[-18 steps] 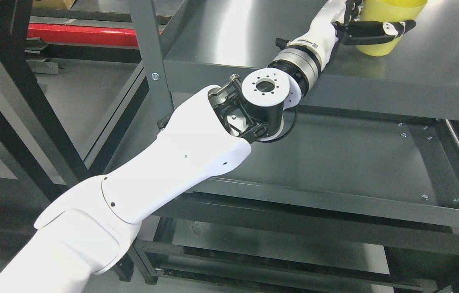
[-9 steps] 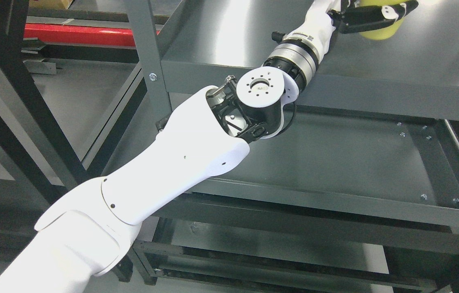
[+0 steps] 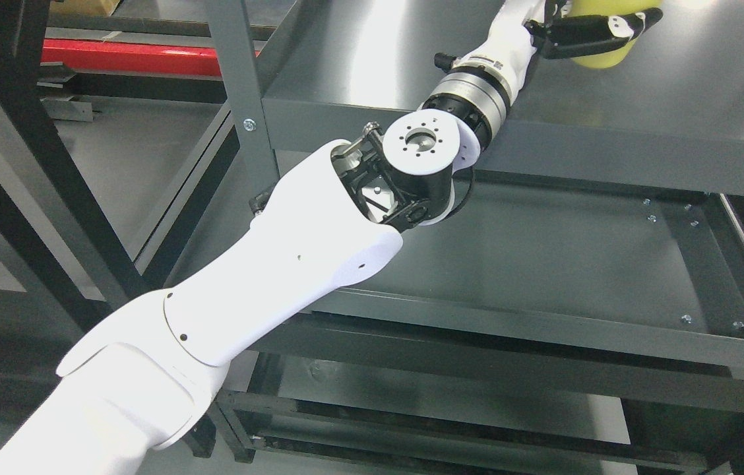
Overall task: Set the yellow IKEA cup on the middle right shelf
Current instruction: 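Extend the left arm to push the cup deeper onto the shelf, then open the left hand to release the cup on the shelf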
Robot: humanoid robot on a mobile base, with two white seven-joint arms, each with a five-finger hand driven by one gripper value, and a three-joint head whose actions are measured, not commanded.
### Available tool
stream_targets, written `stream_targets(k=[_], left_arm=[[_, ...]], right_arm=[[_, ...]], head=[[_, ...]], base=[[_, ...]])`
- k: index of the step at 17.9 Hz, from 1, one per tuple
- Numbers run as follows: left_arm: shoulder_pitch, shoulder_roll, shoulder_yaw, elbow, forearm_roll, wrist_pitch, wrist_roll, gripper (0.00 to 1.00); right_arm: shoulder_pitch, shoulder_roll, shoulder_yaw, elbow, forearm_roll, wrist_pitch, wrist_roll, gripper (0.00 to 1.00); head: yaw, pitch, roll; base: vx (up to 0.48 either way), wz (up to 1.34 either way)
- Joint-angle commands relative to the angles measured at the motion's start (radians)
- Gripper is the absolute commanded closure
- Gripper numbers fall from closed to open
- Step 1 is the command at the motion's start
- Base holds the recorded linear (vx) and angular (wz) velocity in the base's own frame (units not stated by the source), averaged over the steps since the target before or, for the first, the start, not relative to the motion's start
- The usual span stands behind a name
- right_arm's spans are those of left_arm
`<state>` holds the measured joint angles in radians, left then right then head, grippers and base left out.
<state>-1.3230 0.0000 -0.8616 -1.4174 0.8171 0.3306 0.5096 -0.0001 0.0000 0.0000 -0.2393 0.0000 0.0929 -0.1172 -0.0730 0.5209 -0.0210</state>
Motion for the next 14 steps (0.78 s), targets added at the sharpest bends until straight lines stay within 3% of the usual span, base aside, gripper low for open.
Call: stream_targets(k=[1,14], left_arm=[[0.010,0.018,0.006,0.000,-0.053,0.027,-0.019,0.01],[0.015,0.018,0.094,-0.095,-0.105,-0.031,-0.019,0.01]], right_arm=[[0.014,-0.017,0.017,0.000,-0.025,0.001,0.001,0.01],[0.014,-0.017,0.017,0.000,-0.025,0.001,0.001,0.01]], head=[[0.0000,0.000,0.000],[0.0000,0.000,0.000]], base=[[0.000,0.00],[-0.041,0.08]])
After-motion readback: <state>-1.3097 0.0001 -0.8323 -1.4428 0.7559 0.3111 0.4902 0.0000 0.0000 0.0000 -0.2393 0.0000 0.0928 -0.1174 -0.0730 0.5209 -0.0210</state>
